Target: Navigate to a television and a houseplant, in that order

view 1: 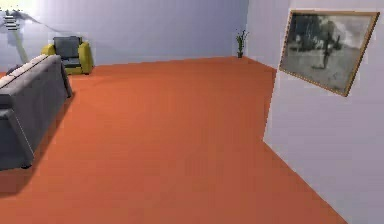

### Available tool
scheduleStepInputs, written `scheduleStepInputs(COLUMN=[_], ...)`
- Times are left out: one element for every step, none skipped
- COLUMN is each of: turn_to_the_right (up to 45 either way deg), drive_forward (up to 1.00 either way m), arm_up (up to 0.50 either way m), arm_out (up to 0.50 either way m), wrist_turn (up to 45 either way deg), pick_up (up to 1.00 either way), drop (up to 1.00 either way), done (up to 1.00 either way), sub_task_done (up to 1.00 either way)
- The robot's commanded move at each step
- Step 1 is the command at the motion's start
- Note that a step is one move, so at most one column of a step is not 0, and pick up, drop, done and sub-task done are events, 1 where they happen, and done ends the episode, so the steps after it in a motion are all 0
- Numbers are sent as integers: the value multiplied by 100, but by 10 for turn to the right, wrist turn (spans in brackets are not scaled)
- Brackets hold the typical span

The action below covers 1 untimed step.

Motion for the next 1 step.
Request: scheduleStepInputs(turn_to_the_right=[-300], drive_forward=[0], arm_up=[0], arm_out=[0], wrist_turn=[0], pick_up=[0], drop=[0], done=[0], sub_task_done=[0])
